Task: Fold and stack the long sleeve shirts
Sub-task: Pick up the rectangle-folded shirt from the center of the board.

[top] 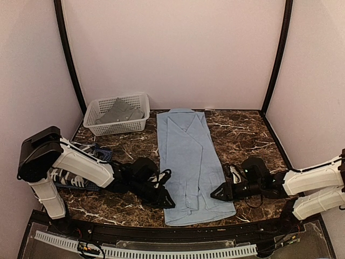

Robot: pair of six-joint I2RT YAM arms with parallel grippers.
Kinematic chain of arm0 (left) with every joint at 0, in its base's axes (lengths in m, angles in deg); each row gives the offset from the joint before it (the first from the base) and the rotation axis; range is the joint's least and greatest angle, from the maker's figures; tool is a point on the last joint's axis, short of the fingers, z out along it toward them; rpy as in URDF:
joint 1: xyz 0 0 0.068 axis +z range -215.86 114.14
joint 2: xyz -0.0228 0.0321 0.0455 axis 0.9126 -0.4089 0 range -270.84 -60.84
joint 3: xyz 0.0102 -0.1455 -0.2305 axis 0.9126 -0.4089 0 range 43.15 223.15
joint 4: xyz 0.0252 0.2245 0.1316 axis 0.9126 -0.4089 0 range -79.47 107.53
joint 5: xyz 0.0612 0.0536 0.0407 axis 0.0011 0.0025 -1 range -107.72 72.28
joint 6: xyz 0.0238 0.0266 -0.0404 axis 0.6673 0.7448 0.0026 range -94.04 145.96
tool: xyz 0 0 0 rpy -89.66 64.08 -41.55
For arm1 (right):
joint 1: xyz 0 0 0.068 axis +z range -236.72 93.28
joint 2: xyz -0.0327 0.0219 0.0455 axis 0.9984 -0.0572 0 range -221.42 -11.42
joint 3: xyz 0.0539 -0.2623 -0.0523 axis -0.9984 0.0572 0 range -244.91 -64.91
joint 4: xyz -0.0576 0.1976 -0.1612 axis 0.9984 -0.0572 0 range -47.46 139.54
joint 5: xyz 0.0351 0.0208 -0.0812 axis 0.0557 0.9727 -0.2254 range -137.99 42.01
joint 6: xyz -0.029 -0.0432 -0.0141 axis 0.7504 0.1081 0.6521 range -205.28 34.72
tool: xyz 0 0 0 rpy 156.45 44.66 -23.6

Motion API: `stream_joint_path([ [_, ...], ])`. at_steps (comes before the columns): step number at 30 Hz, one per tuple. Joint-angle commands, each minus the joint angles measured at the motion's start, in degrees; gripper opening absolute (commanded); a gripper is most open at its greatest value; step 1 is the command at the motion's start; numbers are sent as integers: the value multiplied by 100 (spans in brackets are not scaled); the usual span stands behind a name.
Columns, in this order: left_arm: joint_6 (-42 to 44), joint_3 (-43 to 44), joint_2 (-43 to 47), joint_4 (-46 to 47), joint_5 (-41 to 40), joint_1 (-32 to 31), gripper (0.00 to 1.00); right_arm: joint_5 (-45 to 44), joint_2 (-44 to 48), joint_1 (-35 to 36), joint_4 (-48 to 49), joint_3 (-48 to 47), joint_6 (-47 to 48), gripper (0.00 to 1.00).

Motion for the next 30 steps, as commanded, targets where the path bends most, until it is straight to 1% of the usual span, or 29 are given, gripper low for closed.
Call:
stream_joint_path([
  [1, 180, -319, 0, -1140, -368, 91, 24, -309, 89, 312, 102, 86, -293, 43],
  [6, 349, -550, 306, -1485, -515, 255, 24, -494, 614, 607, -552, -18, -401, 44],
  [11, 560, -490, 586, -1910, -652, 285, 24, -650, 1256, 630, -1253, 98, -486, 45],
  [14, 582, -413, 829, -1932, -555, 278, 24, -602, 1470, 629, -1397, 235, -560, 46],
  [18, 434, -378, 1415, -1871, -409, 279, 28, -483, 1527, 627, -1366, 399, -689, 45],
  [21, 143, -533, 1774, -1739, -424, 275, 31, -497, 1532, 626, -1441, 412, -717, 44],
  [25, -31, -697, 1902, -1829, -754, 297, 34, -404, 1413, 630, -1332, 411, -746, 44],
  [30, -266, -922, 1813, -1441, -668, 378, 36, -305, 1134, 624, -1204, 397, -726, 43],
])
